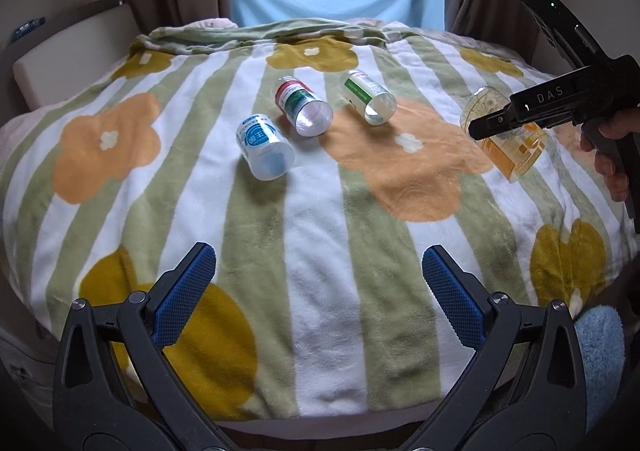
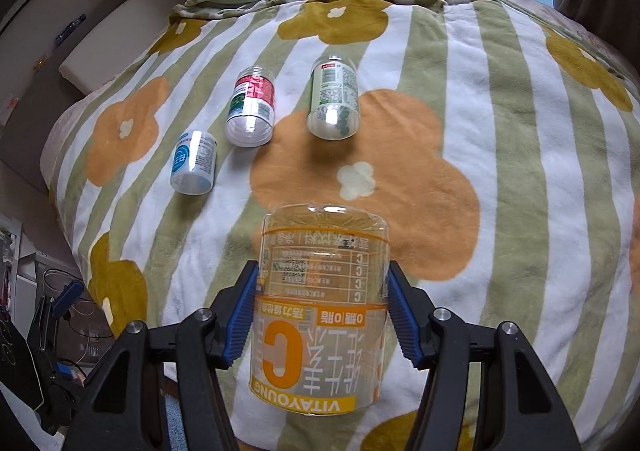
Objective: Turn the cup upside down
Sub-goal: 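Lift the orange-labelled cup with the right tool and rotate it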
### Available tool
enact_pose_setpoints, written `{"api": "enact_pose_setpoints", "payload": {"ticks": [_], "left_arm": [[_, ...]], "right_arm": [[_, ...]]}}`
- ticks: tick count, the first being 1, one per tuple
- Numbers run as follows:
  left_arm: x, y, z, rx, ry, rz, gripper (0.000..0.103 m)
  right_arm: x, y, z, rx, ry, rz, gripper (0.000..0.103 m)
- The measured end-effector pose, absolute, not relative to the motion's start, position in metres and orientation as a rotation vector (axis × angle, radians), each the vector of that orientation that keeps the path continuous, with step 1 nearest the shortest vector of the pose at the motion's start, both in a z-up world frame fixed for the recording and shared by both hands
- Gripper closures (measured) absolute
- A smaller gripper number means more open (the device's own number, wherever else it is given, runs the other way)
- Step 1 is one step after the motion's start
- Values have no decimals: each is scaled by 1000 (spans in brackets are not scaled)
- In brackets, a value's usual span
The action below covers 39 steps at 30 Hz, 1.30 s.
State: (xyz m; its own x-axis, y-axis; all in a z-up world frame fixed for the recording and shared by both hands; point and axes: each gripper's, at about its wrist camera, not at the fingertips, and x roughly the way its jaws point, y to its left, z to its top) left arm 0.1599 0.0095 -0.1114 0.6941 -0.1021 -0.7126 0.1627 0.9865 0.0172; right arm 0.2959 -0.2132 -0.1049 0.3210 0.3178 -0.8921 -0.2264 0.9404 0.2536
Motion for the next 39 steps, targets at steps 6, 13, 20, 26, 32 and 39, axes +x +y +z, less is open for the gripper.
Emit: {"api": "enact_pose_setpoints", "payload": {"ticks": [6, 13, 20, 26, 32, 39], "left_arm": [[146, 16, -117, 72, 791, -141, 0], [135, 19, -125, 77, 799, -143, 0], [132, 18, -126, 75, 800, -155, 0], [132, 14, -125, 82, 796, -173, 0], [132, 13, -123, 79, 794, -177, 0], [135, 12, -119, 74, 804, -171, 0]], "right_arm": [[273, -179, -137, 82, 1240, 392, 47], [274, -162, -173, 138, 1264, 362, 47], [275, -152, -190, 49, 1262, 313, 47], [273, -150, -193, 8, 1261, 311, 46], [274, -149, -187, 22, 1250, 327, 21], [265, -174, -157, 90, 1212, 352, 0]]}}
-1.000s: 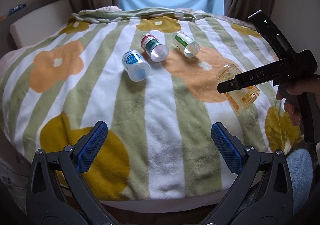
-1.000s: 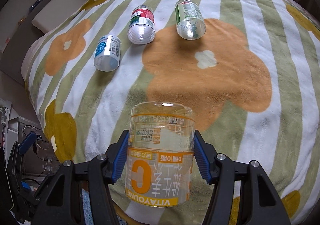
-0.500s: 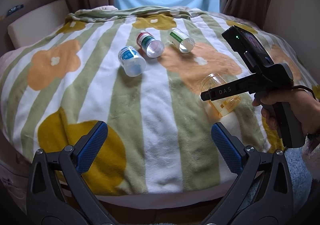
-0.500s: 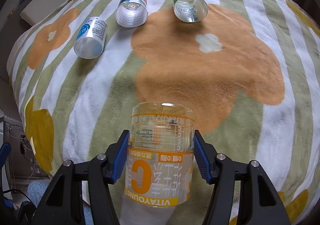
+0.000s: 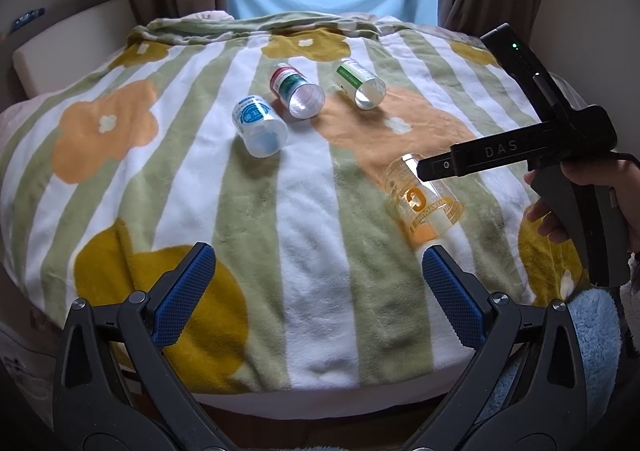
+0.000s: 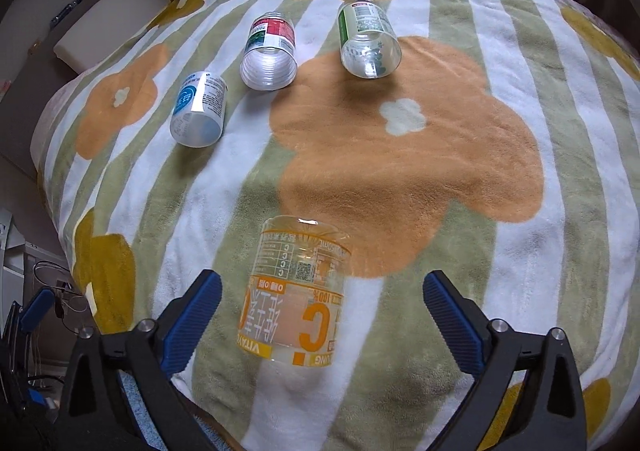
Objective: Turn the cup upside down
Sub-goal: 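Lift the orange-labelled cup with the right tool and rotate it, then set the cup down on its side and open the right tool, then grasp the orange-labelled cup with the left tool and lift it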
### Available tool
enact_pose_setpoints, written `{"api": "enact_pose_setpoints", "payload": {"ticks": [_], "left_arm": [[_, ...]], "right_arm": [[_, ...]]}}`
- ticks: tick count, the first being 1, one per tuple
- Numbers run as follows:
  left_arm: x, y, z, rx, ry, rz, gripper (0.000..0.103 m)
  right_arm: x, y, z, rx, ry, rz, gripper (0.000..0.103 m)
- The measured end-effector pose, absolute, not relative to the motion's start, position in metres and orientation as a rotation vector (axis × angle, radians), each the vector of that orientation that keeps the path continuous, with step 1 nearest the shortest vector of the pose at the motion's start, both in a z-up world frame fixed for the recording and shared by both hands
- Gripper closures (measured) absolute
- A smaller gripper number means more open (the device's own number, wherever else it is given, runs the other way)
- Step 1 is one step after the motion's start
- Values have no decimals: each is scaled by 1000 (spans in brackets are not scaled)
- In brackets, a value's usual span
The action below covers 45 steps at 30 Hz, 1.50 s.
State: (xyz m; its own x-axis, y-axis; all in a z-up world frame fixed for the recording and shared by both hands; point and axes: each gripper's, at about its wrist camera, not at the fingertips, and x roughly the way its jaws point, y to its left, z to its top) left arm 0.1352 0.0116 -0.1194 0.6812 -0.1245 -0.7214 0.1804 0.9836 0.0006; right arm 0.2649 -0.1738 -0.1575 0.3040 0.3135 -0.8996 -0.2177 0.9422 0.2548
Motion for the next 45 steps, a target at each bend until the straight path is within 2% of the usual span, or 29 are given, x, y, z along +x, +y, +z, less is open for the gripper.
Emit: {"api": "enact_pose_setpoints", "payload": {"ticks": [7, 13, 23, 28, 35, 40, 41, 45], "left_arm": [[157, -5, -93, 72, 813, -180, 0], [219, -46, -87, 51, 965, -254, 0], [312, -98, -174, 12, 1369, -205, 1], [329, -105, -199, -10, 1465, -179, 6], [335, -110, -221, -30, 1545, -185, 30], [331, -113, -230, -59, 1564, -207, 39], [330, -113, -229, -63, 1558, -209, 44], [324, -116, -223, -56, 1524, -209, 44]], "right_arm": [[213, -206, -116, -49, 970, 374, 0], [173, -244, -112, -110, 822, 287, 0], [128, -277, -150, -52, 682, 283, 0], [119, -280, -165, -35, 634, 316, 0], [124, -282, -176, 8, 637, 349, 0], [124, -285, -181, 22, 652, 355, 0], [124, -285, -182, 25, 654, 356, 0], [122, -286, -181, 23, 646, 358, 0]]}}
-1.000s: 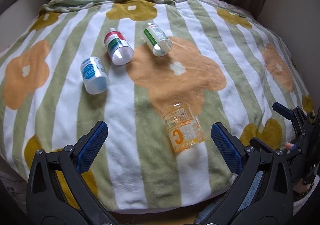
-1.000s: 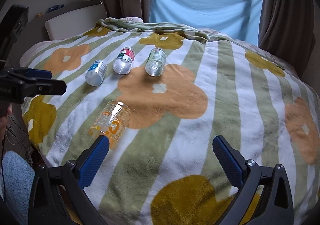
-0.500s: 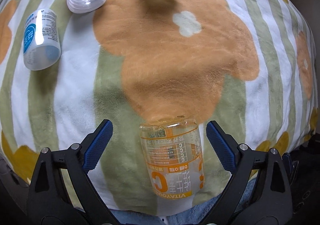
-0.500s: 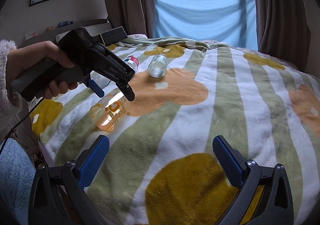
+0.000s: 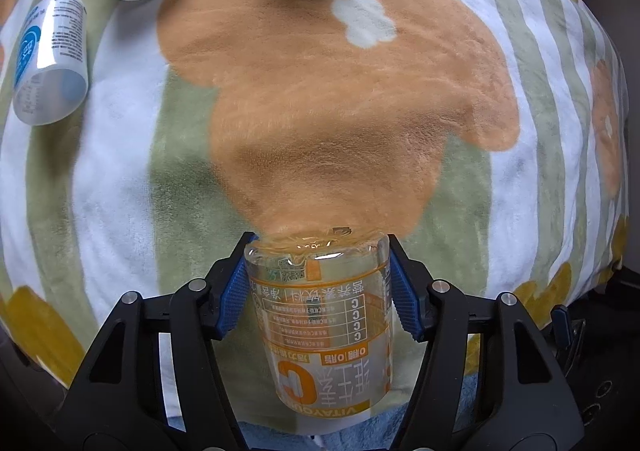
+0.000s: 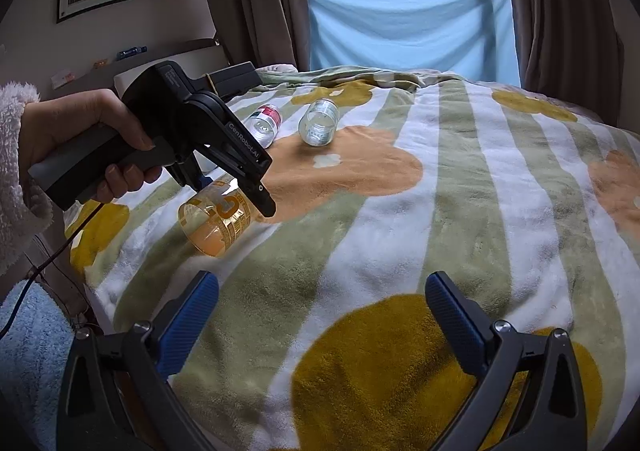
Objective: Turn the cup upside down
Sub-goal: 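Grasp the orange-labelled cup with the left tool and lift it, then turn the cup upside down with the left tool and lower it onto the blanket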
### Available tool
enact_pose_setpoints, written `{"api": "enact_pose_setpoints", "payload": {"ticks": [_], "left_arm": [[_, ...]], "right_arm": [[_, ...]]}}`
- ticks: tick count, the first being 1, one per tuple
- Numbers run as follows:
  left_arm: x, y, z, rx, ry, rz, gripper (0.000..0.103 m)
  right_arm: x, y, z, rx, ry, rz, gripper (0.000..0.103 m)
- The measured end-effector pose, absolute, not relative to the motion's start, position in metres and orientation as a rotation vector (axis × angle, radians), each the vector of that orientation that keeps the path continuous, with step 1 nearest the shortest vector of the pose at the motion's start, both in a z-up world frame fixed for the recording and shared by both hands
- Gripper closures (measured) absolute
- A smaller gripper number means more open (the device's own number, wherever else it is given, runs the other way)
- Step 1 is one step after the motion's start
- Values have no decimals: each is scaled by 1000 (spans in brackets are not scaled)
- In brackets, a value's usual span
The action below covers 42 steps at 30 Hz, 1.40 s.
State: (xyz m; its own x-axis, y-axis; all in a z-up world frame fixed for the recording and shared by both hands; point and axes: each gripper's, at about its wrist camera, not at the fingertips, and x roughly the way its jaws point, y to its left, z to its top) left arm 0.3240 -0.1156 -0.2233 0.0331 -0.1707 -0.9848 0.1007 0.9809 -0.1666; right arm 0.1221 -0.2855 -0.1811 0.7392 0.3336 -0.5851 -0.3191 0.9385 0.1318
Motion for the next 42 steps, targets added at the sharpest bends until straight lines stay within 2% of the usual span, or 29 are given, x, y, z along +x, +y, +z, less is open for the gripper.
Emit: {"api": "enact_pose_setpoints", "payload": {"ticks": [5, 13, 21, 32, 42], "left_arm": [[308, -122, -196, -19, 1408, -209, 45], [289, -104, -136, 58, 1049, -236, 45], [293, -106, -144, -10, 796, -185, 45], [283, -112, -186, -9, 810, -201, 45], [255, -114, -187, 31, 776, -213, 45]], "right_arm": [[118, -280, -180, -6, 638, 366, 0], [107, -271, -175, -53, 602, 382, 0], [102, -271, -174, -62, 590, 391, 0], [107, -270, -179, -59, 606, 406, 0], [107, -274, -178, -41, 602, 408, 0]]}}
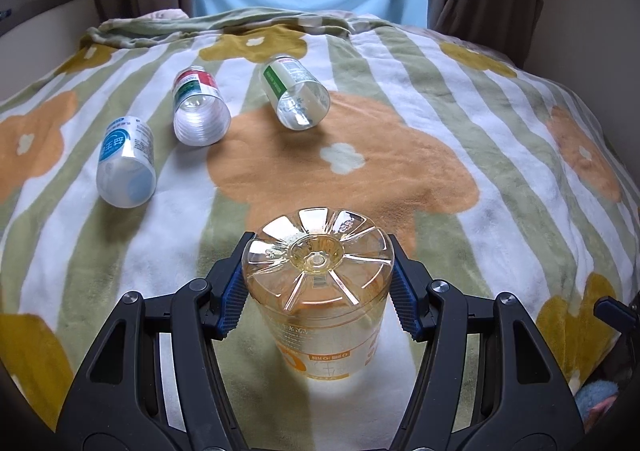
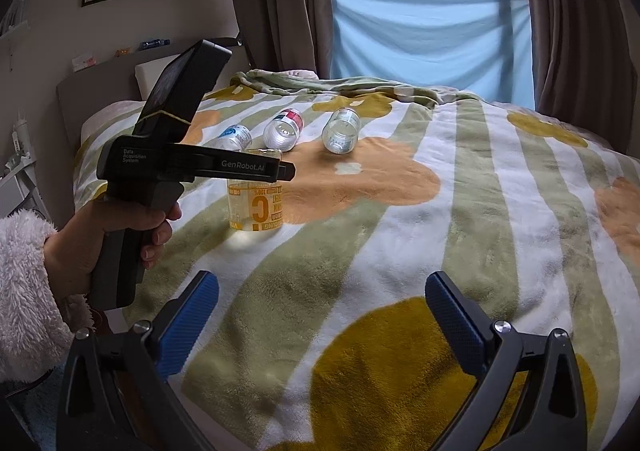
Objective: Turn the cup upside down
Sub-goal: 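Turn the cup upside down with the left tool and lower it onto the blanket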
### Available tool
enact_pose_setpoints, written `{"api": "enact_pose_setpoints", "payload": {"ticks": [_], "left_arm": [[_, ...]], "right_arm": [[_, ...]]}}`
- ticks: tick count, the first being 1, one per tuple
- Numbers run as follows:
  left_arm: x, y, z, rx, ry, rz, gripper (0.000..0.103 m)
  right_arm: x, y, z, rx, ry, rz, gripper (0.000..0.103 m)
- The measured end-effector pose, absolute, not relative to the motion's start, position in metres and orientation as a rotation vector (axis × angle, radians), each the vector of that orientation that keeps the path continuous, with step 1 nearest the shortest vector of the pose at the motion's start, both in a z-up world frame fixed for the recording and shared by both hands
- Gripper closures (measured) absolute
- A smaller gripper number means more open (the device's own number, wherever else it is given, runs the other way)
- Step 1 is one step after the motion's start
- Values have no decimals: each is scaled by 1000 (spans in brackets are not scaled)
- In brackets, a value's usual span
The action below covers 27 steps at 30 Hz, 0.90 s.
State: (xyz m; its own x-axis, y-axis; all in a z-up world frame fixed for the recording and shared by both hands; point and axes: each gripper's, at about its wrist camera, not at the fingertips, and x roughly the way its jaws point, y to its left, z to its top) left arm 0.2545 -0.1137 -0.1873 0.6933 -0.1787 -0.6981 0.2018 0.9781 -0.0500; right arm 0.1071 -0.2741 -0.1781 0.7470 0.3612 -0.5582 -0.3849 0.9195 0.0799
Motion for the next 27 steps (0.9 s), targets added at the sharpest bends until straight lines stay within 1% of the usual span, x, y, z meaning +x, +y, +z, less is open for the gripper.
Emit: {"api": "enact_pose_setpoints", "payload": {"ticks": [10, 11, 12, 13, 14, 17, 22, 27], "left_arm": [[237, -117, -190, 41, 770, -246, 46], [236, -116, -189, 40, 763, -252, 42], [234, -117, -189, 44, 760, -253, 34], [234, -118, -189, 55, 757, -238, 7], [232, -118, -187, 63, 739, -220, 0], [228, -118, -183, 69, 713, -230, 0], [229, -119, -182, 84, 729, -227, 0], [225, -112, -178, 41, 718, -235, 0]], "right_arm": [[107, -273, -178, -51, 597, 412, 0], [107, -273, -178, -51, 596, 412, 0], [107, -273, -178, -50, 596, 411, 0], [107, -273, -178, -49, 596, 413, 0], [106, -273, -177, -49, 594, 413, 0], [106, -272, -177, -52, 594, 414, 0], [105, -271, -177, -60, 593, 416, 0], [105, -270, -176, -67, 590, 416, 0]]}}
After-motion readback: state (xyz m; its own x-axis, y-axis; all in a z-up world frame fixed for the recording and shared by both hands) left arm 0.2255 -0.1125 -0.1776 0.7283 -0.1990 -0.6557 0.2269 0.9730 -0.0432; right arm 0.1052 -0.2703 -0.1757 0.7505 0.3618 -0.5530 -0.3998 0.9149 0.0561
